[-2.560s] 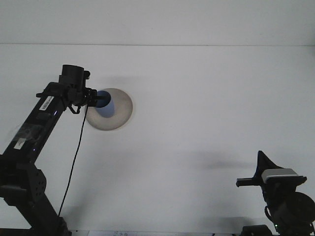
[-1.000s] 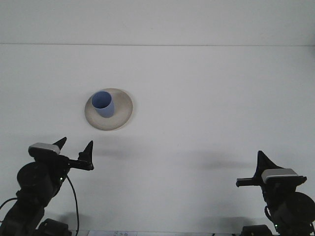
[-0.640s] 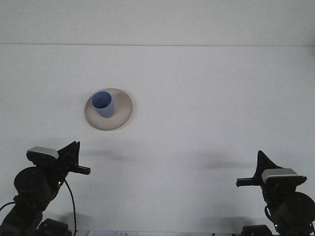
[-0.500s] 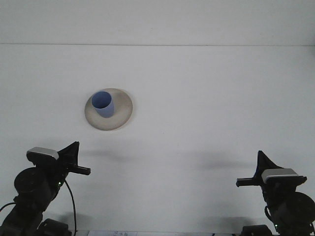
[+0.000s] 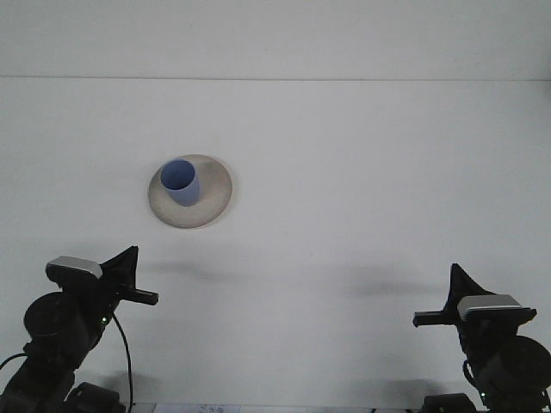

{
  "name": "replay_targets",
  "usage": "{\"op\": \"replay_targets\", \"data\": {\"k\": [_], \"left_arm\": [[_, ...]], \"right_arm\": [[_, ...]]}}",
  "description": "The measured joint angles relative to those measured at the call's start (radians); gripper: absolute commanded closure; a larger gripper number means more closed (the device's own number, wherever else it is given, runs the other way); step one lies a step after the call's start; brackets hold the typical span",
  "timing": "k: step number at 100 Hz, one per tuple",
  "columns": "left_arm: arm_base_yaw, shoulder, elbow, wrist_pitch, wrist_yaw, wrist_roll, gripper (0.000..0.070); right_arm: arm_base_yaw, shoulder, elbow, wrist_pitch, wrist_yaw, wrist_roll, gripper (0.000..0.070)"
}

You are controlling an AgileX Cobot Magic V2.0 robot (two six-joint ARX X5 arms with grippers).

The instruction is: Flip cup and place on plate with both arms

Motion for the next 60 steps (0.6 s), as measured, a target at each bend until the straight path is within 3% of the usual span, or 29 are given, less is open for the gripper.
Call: {"op": "replay_targets", "data": {"k": [30,60], "left_arm": [[0.008,-0.041,-0.003,0.037,-0.032,0.011,0.0688],[0.053,-0.261,-0.324,0.375,-0.035,0.026,0.0688]], "right_arm": [[0.000,0.000,0.000,0.000,0.000,0.000,0.0700],[0.000,0.000,0.000,0.000,0.000,0.000,0.0700]]}}
